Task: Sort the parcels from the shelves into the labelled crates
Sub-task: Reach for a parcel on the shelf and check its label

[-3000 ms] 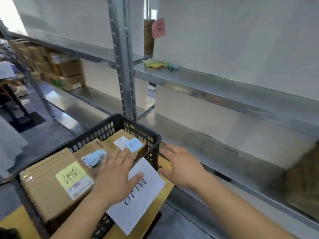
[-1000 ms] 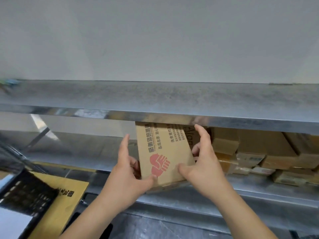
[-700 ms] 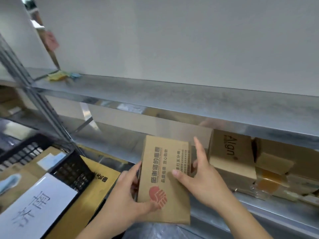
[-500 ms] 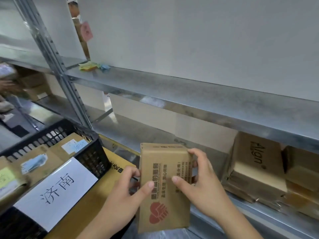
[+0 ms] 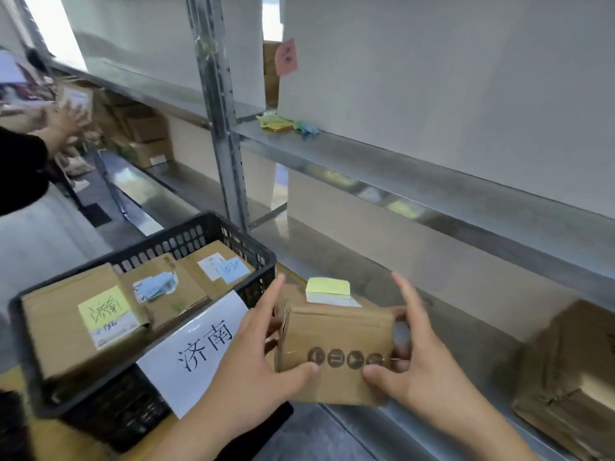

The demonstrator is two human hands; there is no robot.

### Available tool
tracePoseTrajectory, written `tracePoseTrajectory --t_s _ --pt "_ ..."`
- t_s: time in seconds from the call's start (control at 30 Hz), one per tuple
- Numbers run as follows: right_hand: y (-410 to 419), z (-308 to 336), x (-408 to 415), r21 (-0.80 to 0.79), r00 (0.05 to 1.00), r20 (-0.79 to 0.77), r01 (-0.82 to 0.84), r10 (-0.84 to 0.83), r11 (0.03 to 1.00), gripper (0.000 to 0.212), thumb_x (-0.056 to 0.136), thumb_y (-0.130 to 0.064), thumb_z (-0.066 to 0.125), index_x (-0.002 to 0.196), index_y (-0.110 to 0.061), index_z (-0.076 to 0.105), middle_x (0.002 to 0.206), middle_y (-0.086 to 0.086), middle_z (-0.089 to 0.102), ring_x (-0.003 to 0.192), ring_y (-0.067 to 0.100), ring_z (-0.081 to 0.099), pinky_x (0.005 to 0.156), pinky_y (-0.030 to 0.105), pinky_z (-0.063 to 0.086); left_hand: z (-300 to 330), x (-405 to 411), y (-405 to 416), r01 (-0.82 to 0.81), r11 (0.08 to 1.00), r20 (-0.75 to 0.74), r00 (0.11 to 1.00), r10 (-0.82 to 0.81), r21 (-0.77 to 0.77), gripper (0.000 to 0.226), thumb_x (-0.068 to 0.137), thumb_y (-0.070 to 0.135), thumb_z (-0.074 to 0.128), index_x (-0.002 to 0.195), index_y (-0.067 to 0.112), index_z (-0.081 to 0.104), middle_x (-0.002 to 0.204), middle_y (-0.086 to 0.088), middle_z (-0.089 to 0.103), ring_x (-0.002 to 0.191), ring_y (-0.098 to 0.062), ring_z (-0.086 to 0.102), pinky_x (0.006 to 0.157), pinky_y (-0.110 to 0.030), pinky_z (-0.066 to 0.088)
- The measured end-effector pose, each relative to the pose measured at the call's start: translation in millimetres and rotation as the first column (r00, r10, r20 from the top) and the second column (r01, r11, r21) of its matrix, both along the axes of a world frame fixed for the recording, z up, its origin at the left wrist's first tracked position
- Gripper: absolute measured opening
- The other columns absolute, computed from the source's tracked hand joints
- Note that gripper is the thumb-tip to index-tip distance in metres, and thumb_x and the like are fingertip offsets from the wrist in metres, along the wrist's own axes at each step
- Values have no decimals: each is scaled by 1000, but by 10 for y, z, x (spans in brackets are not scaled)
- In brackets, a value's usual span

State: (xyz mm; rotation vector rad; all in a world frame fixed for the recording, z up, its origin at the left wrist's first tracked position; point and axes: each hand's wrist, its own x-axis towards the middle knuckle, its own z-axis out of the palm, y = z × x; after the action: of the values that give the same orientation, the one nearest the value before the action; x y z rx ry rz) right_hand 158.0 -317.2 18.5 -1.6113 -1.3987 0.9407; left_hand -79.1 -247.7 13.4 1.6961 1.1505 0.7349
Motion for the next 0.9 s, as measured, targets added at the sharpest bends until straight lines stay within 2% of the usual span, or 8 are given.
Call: tracePoseTrajectory --t_s 0.13,0.23,0.37,0.47,0.6,0.7,0.8,0.9 --pt "216 -12 -239 58 980 168 -119 108 991 102 69 -31 85 144 -68 27 145 -32 32 130 -3 48 102 22 48 10 -318 161 49 987 -114 993 -32 155 87 72 28 84 131 70 35 123 33 41 120 15 43 100 -19 42" --pt "372 9 -474 153 993 81 -98 86 983 61 74 -77 65 131 -60 52 149 -21 37 136 -4 41 95 5 39 -13 -526 280 21 979 -134 991 7 203 75 71 36 85 125 65 41 126 36 40 120 15 42 91 -13 39" --pt "599 -16 -771 180 998 63 -19 8 983 28 88 -62 64 116 -56 65 149 -32 33 130 -5 49 94 17 48 -54 -783 419 -26 977 -51 998 38 212 47 72 65 66 116 56 49 123 31 46 119 6 47 89 -13 40" --pt "724 54 -990 116 992 117 -56 42 992 70 81 -31 83 130 -66 47 153 -40 21 126 1 55 93 26 54 -90 -964 511 -88 963 -8 996 93 254 30 80 65 62 101 44 57 113 22 50 115 -2 52 93 -25 47" --pt "922 224 -1289 -44 980 150 -125 131 991 136 58 -26 89 140 -76 -7 153 -32 30 123 7 58 91 38 58 -120 -1240 587 -128 960 -45 989 144 248 42 77 40 81 106 49 52 117 27 44 115 3 51 101 -31 49" --pt "1107 290 -1497 -33 975 157 -156 159 987 142 56 -23 91 138 -77 -13 151 -34 29 125 1 55 94 33 55 -99 -1449 647 -142 964 -57 986 159 225 68 77 39 82 123 66 39 124 36 38 117 11 48 104 -29 48" --pt "1262 253 -1647 6 964 159 -215 212 977 128 61 -20 91 138 -78 9 139 -45 31 120 -16 48 92 20 51 -68 -1629 707 -155 967 -43 985 167 201 84 80 42 79 132 76 23 128 34 34 118 16 43 103 -27 46" --pt "1392 165 -1755 55 952 183 -260 247 964 106 59 -22 93 131 -72 35 140 -44 31 121 -7 52 89 21 55 -59 -1771 754 -179 967 -67 979 194 180 93 83 42 77 131 83 8 127 34 31 113 20 40 91 -15 42"
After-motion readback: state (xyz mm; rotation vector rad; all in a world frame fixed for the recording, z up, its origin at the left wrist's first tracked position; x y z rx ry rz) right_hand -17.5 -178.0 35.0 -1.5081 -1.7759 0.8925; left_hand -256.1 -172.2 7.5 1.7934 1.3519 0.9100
